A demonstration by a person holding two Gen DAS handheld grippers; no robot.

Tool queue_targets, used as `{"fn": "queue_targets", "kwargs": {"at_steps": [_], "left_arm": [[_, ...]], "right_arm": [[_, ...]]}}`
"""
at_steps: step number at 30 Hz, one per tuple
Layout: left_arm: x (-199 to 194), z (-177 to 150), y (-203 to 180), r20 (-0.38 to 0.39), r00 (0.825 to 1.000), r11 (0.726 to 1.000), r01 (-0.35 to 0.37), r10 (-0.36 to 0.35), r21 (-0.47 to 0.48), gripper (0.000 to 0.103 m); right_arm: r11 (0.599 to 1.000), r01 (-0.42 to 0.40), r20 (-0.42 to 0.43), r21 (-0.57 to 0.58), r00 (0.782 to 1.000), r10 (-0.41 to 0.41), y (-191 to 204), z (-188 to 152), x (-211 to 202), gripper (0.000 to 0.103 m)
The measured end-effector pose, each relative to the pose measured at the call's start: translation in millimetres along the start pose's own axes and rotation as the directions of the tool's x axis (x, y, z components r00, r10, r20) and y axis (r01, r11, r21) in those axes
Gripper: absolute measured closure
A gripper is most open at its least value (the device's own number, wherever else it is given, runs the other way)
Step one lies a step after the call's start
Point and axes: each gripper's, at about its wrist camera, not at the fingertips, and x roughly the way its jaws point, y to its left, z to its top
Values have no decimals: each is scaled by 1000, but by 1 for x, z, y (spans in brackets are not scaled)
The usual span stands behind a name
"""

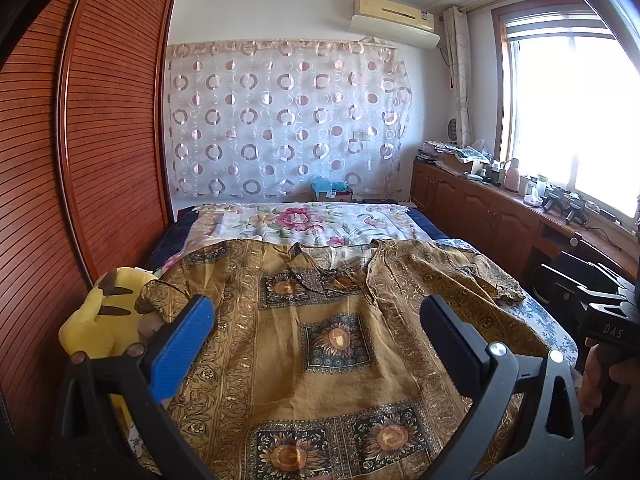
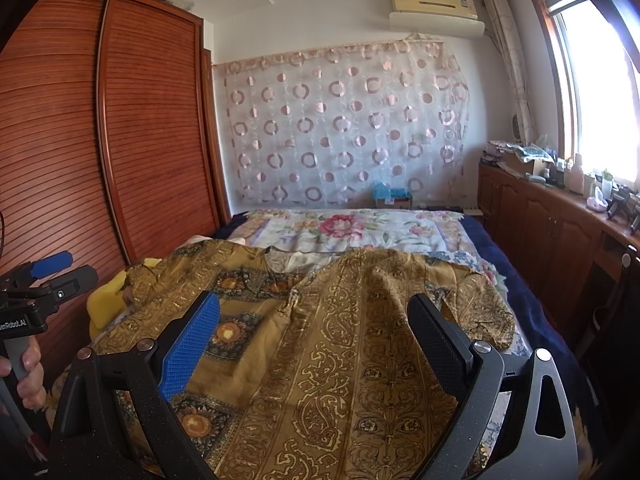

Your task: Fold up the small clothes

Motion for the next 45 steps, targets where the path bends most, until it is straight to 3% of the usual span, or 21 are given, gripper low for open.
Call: {"fn": "queue_targets", "kwargs": {"at_steps": [45], "left_arm": [[-5, 3, -1, 11, 1000, 1000, -6, 6, 7, 0]], "right_arm": [[1000, -2, 6, 3, 1000, 2, 0, 2, -3, 6]]}}
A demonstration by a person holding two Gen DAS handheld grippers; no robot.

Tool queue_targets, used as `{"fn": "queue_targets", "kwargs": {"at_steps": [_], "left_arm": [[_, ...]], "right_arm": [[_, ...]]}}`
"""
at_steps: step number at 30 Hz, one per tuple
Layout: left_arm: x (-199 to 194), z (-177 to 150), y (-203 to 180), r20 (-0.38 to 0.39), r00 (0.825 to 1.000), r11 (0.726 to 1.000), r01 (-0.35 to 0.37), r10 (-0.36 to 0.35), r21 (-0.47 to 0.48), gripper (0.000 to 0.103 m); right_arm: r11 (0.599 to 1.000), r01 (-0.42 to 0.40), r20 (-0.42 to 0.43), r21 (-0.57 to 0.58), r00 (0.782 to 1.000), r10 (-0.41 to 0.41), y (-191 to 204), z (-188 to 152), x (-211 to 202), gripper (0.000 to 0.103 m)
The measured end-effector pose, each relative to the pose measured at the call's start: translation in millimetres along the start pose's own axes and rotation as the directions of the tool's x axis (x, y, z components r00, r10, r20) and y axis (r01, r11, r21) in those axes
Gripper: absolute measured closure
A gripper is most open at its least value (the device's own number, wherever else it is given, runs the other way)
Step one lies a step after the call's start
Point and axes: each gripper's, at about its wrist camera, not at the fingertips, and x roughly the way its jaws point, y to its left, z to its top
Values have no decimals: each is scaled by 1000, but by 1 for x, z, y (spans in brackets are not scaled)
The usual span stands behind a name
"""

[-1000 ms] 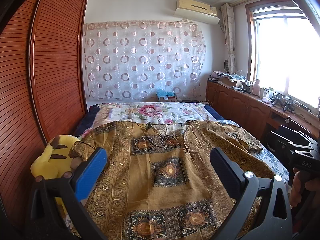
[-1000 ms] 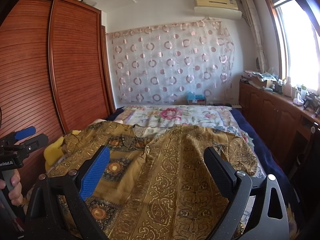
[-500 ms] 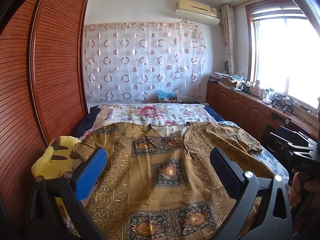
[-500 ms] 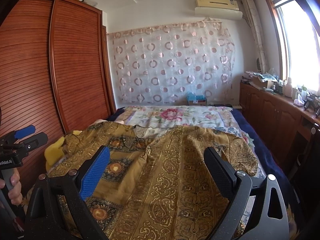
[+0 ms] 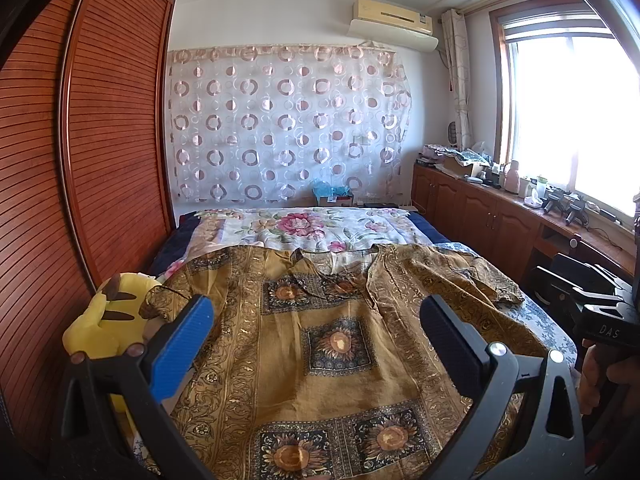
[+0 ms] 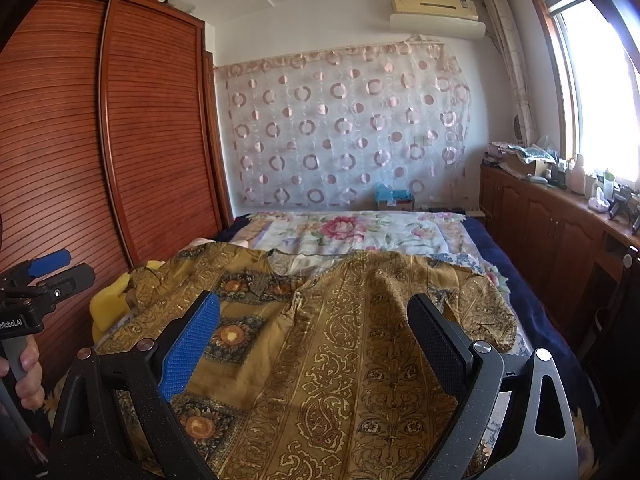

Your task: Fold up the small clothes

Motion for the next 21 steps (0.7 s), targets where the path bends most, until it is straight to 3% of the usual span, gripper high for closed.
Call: {"fn": "queue_targets", "kwargs": {"at_steps": [12, 21], "left_arm": [[3, -2, 14, -32, 999, 1000, -27, 26, -16, 0], [31, -21, 42, -82, 994, 997, -70, 67, -40, 0]], "right_arm": [[1000, -5, -16, 4, 1000, 5, -2, -3, 7, 6], [1000, -16, -36, -7, 999, 16, 5, -10, 26, 6]]}}
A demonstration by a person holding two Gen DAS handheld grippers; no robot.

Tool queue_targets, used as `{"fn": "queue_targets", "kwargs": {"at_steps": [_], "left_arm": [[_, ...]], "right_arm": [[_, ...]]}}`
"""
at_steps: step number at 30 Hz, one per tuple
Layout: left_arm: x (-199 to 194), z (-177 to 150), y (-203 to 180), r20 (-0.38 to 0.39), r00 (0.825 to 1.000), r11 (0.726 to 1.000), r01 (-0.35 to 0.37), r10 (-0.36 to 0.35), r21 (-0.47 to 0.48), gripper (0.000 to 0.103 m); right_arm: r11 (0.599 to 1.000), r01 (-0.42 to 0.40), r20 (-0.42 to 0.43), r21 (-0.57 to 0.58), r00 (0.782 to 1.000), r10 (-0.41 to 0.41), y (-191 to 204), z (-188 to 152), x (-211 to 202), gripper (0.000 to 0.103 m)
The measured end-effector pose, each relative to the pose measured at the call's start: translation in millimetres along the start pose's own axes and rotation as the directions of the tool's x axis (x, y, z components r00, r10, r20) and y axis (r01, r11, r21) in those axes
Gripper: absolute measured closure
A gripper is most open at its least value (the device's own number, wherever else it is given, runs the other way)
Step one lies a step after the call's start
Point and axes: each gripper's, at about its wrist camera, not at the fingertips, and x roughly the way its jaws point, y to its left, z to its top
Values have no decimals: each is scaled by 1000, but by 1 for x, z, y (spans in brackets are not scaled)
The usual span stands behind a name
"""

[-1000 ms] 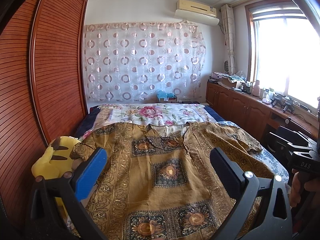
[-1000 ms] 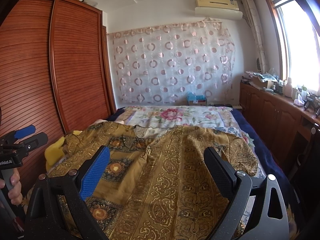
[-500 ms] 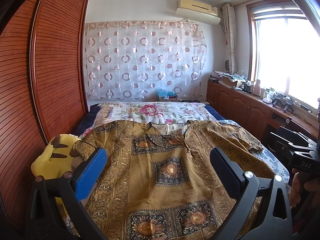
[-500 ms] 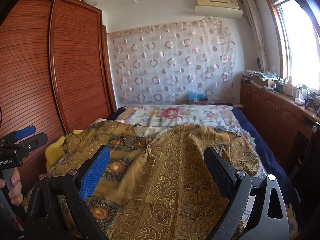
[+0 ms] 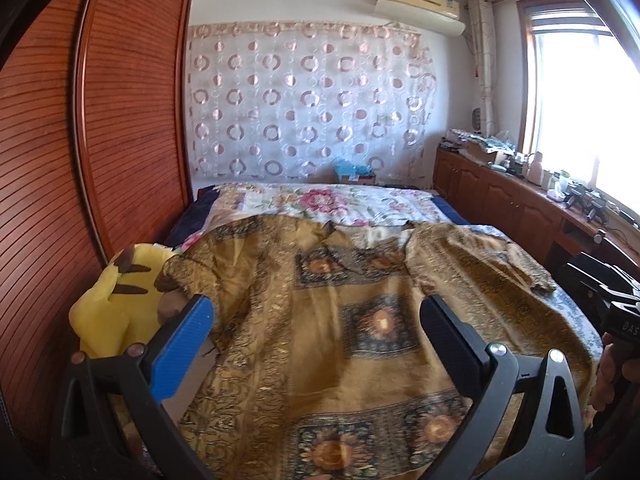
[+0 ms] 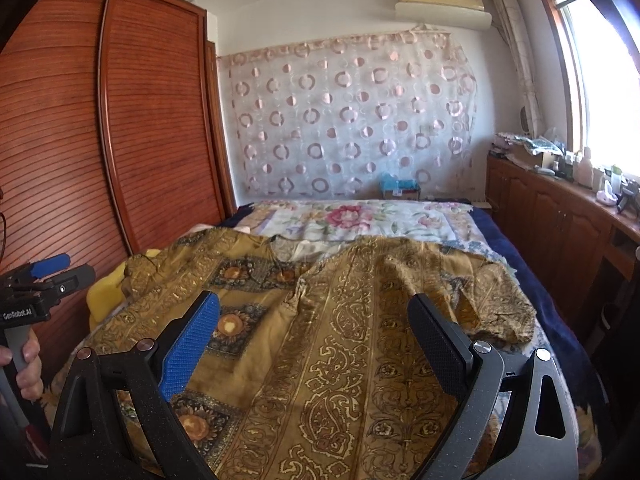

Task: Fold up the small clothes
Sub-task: 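Lower the left gripper onto the shirt edge and pinch the fabric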

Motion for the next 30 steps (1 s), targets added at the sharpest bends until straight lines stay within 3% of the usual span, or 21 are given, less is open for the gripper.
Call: {"fn": "queue_targets", "kwargs": {"at_steps": [16, 24, 30], "left_arm": [[58, -15, 84, -125, 987, 994, -105, 101, -26, 0], [92, -12, 122, -184, 981, 994, -75, 60, -80, 0], [123, 4, 153, -221, 975, 986, -32, -6, -164, 8]], "right_arm": [[988, -155, -171, -13, 974, 150, 16, -33, 71, 6], [981, -186, -231, -56, 958, 168, 33, -43, 93, 6], [976, -200, -260, -86, 950, 172, 43, -46, 105, 6]]}}
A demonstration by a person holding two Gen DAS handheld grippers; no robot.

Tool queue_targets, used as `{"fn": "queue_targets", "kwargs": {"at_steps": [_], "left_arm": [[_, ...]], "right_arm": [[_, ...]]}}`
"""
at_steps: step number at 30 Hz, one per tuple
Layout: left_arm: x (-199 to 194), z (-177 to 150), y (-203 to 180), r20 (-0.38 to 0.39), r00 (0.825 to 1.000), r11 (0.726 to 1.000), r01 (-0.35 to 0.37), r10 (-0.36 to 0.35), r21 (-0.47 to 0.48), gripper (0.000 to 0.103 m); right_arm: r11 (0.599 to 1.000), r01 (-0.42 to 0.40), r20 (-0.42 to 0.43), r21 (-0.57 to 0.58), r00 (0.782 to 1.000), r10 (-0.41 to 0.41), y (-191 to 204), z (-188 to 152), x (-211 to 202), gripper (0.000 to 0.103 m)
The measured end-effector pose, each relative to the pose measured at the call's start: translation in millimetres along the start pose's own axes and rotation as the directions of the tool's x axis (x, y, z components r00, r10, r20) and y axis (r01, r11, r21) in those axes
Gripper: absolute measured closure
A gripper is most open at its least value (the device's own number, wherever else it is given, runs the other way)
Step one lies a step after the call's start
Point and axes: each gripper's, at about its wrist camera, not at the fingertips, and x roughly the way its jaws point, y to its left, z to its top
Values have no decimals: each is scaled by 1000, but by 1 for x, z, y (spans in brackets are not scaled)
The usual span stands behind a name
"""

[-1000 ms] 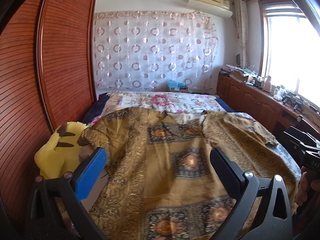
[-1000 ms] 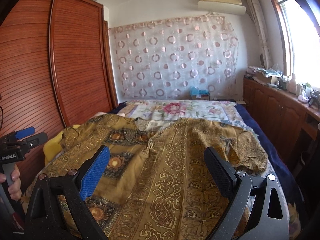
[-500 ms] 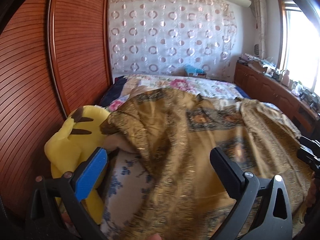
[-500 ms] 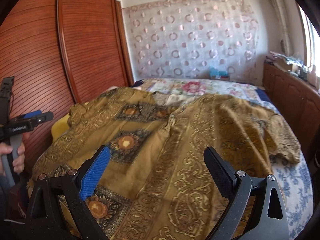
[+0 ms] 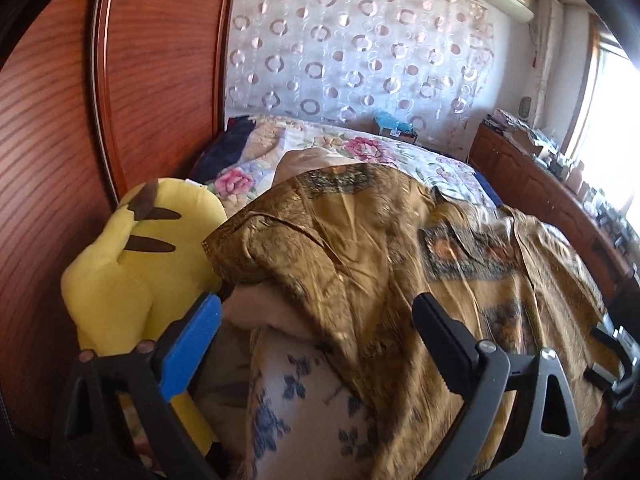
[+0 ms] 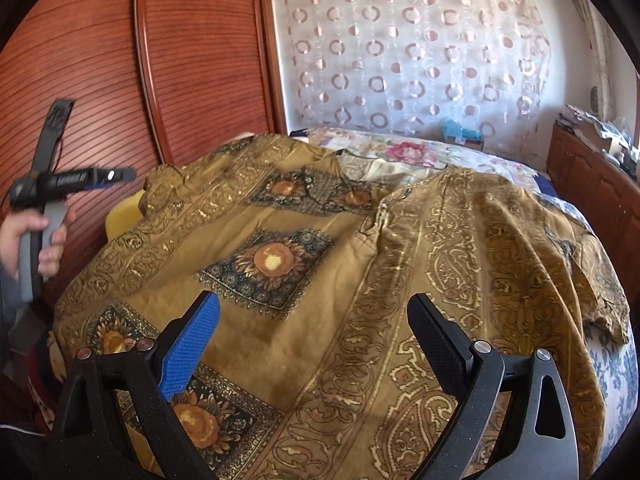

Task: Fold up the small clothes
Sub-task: 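Lower the left gripper onto the shirt edge and pinch the fabric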

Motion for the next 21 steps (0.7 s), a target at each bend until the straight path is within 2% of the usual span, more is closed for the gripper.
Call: {"fn": "queue_targets", "kwargs": {"at_steps": [3, 6, 11, 14, 15, 16, 18, 19, 21], "left_arm": [[12, 11, 10, -32, 999, 999, 19, -20, -28, 11], [27, 21, 24, -74, 996, 996, 33, -39, -85, 22], [47, 29, 37, -123, 992, 996, -26, 15, -88, 24], [61, 29, 48, -166, 986, 993, -26, 6, -119, 24], [64, 30, 51, -175, 985, 992, -23, 0, -127, 27], [67, 30, 53, -180, 984, 992, -16, -7, -127, 39], [70, 33, 55, -188, 982, 993, -6, -18, -122, 57], [70, 34, 54, -181, 983, 993, 4, -25, -118, 74], [66, 38, 49, -161, 987, 995, 11, -26, -94, 85]], "right_arm": [[1000, -2, -11, -8, 1000, 2, 2, -4, 4, 6], [1000, -3, -8, 3, 1000, 3, 0, -6, 4, 6], [1000, -8, -11, 21, 1000, 8, -3, -8, 5, 6], [1000, -12, -9, 26, 1000, 12, -4, -8, 4, 6], [1000, -13, -9, 25, 1000, 13, -4, -9, 4, 6], [1000, -12, -9, 24, 1000, 13, -4, -9, 3, 6], [1000, -14, -8, 23, 1000, 14, -3, -9, 3, 6], [1000, -15, -7, 23, 1000, 15, -3, -9, 2, 6], [1000, -15, -5, 22, 1000, 15, -2, -9, 1, 6]]}}
